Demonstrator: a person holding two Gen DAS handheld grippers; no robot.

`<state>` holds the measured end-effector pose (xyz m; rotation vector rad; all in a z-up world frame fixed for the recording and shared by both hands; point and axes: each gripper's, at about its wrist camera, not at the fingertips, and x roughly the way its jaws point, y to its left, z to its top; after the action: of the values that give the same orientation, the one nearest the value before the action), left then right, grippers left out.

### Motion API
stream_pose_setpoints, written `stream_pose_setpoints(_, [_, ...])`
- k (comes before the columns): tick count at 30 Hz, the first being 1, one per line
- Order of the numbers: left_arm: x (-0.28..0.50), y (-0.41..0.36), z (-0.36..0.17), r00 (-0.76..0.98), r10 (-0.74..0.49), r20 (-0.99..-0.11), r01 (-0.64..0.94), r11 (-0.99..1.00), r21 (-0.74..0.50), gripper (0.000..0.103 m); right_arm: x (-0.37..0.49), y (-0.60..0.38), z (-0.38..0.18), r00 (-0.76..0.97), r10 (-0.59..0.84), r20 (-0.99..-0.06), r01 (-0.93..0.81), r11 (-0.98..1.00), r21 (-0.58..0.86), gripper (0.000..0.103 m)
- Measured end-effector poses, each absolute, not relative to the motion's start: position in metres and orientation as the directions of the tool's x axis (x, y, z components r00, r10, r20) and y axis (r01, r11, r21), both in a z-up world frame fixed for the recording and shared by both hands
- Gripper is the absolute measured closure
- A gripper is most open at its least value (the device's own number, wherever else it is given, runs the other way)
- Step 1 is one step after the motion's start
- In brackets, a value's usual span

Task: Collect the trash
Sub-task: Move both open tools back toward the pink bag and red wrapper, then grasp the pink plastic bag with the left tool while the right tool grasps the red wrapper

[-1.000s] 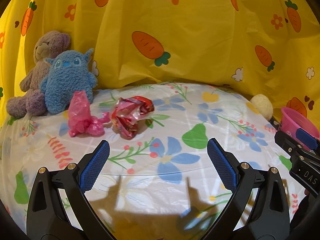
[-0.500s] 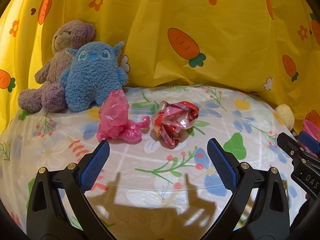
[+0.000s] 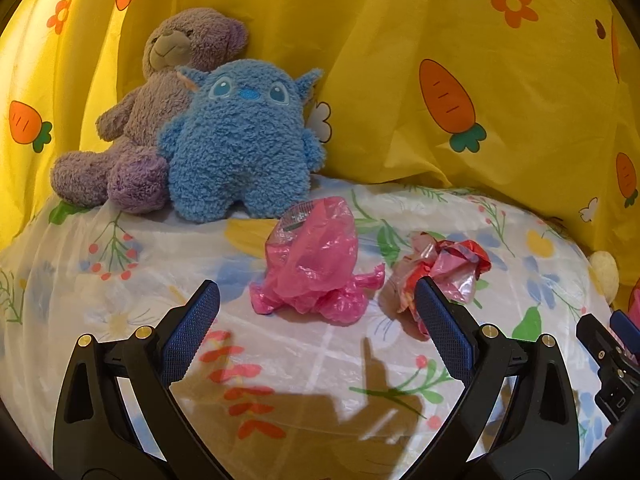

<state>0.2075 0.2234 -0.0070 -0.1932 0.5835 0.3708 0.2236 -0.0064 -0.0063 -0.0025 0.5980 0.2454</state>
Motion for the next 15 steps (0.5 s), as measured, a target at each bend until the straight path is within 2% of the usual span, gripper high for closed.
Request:
stream_pose_setpoints(3, [0.218, 0.229, -0.013, 0.756, 0.288, -0.588, -0.399, 0.915, -0.066, 0.010, 0.227, 0.002, -0.006, 0.795, 0.239, -0.558, -0.244, 0.967, 0.067, 0.024])
stream_pose_setpoints(6, [0.228, 0.237, -0.019, 0.744, 0.272, -0.610, -0.398, 0.914, -0.078, 0.018, 0.230, 0.011, -0.006, 0.791, 0.247, -0.560, -0.259, 0.964, 0.060, 0.024])
stream_pose_setpoints(9, [0.237, 0.244, -0.024, 0.734, 0.258, -0.628, -0.395, 0.914, -0.087, 0.028, 0.234, 0.018, -0.007, 0.788, 0.251, -0.563, -0.269, 0.962, 0.052, 0.024])
stream_pose_setpoints(13, [0.247, 0.251, -0.032, 0.716, 0.234, -0.658, -0.389, 0.916, -0.098, 0.048, 0.237, 0.026, -0.008, 0.783, 0.260, -0.565, -0.284, 0.958, 0.047, 0.024])
stream_pose_setpoints(15, [0.251, 0.252, -0.035, 0.706, 0.230, -0.670, -0.388, 0.917, -0.093, 0.053, 0.240, 0.031, -0.009, 0.782, 0.263, -0.565, -0.290, 0.956, 0.044, 0.024])
